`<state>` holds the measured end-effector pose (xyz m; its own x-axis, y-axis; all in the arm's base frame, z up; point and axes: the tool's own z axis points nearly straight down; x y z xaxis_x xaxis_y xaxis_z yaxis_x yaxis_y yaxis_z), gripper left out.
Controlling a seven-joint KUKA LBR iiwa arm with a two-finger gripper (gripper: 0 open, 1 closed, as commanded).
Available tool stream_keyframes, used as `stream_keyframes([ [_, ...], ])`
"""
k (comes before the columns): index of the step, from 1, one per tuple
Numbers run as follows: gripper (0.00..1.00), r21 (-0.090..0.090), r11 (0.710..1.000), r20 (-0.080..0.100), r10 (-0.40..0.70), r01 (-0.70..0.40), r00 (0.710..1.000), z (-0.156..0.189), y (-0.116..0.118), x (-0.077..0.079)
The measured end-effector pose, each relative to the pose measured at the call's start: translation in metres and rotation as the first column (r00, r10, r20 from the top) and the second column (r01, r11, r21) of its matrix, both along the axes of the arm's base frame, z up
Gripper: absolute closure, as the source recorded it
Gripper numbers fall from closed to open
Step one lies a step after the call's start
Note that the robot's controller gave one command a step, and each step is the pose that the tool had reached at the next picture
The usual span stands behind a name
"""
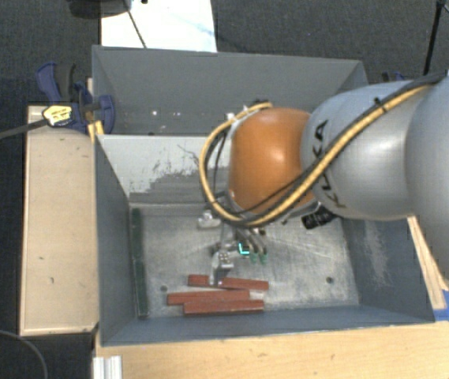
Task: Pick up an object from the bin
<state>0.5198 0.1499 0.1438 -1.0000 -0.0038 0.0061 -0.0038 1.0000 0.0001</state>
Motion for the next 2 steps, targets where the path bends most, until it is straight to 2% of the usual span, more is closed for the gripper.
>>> stream_keyframes([
  [1,0.0,0.001,1.0,0.007,-0.004,0.004,1.0,0.004,-0.001,0.002],
  [2,1.0,0.002,0.98,0.013,0.198,-0.198,0.98,-0.067,-0.01,-0.034],
])
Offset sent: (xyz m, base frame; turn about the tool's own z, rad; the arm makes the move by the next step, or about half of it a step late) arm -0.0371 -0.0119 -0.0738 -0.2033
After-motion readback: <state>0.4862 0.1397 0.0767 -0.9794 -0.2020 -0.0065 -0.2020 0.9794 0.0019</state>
